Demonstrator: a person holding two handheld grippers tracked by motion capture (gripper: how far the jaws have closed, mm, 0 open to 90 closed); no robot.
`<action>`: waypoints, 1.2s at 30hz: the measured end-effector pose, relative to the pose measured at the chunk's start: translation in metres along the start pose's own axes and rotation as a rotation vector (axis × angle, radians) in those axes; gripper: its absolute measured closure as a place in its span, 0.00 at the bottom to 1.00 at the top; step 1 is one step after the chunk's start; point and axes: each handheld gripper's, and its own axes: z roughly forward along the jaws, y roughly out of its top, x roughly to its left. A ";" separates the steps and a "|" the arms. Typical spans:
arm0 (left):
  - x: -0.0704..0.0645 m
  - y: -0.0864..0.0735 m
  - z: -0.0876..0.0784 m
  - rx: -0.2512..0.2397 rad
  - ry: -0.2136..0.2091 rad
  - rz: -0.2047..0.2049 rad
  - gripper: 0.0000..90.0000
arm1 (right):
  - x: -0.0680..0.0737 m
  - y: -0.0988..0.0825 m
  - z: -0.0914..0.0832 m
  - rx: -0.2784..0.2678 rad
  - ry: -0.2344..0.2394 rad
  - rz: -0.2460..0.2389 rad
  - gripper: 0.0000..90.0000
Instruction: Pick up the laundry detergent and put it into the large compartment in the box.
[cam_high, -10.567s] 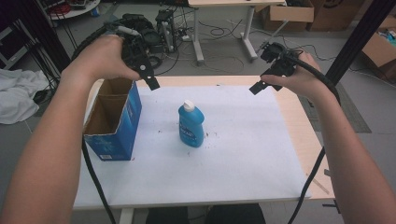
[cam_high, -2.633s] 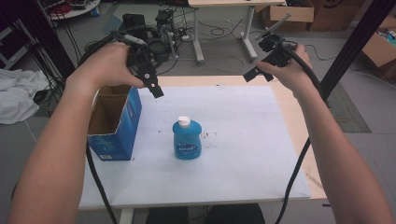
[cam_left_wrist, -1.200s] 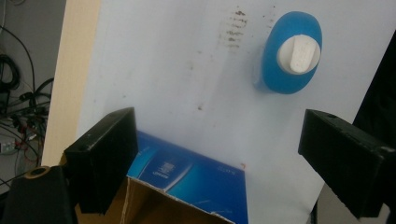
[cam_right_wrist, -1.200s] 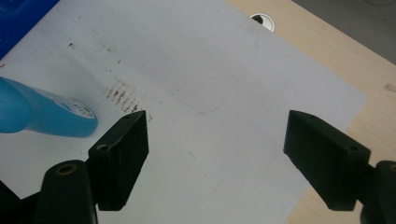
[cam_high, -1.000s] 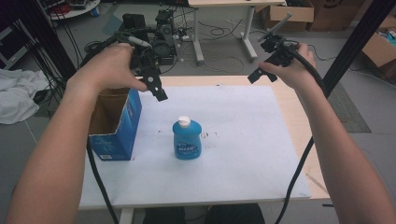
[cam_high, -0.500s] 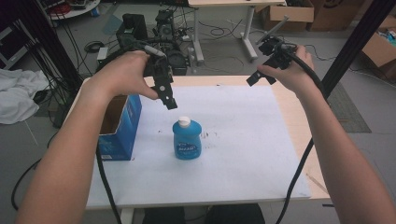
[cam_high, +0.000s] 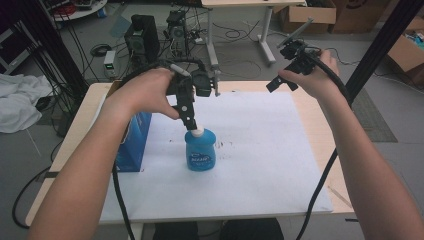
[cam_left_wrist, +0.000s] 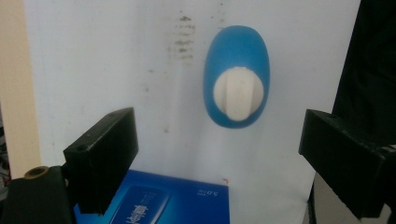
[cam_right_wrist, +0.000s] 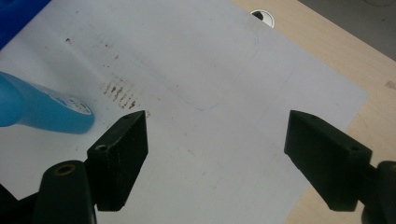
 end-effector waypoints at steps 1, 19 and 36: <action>-0.001 0.001 0.002 0.002 -0.005 0.002 0.14 | 0.000 0.000 0.000 0.000 0.001 0.001 0.24; -0.005 0.009 0.040 0.023 -0.047 0.020 0.14 | -0.001 -0.003 0.002 0.003 0.003 0.001 0.24; -0.008 0.013 0.072 0.063 -0.055 0.030 0.15 | -0.002 -0.006 0.004 -0.001 0.006 0.002 0.24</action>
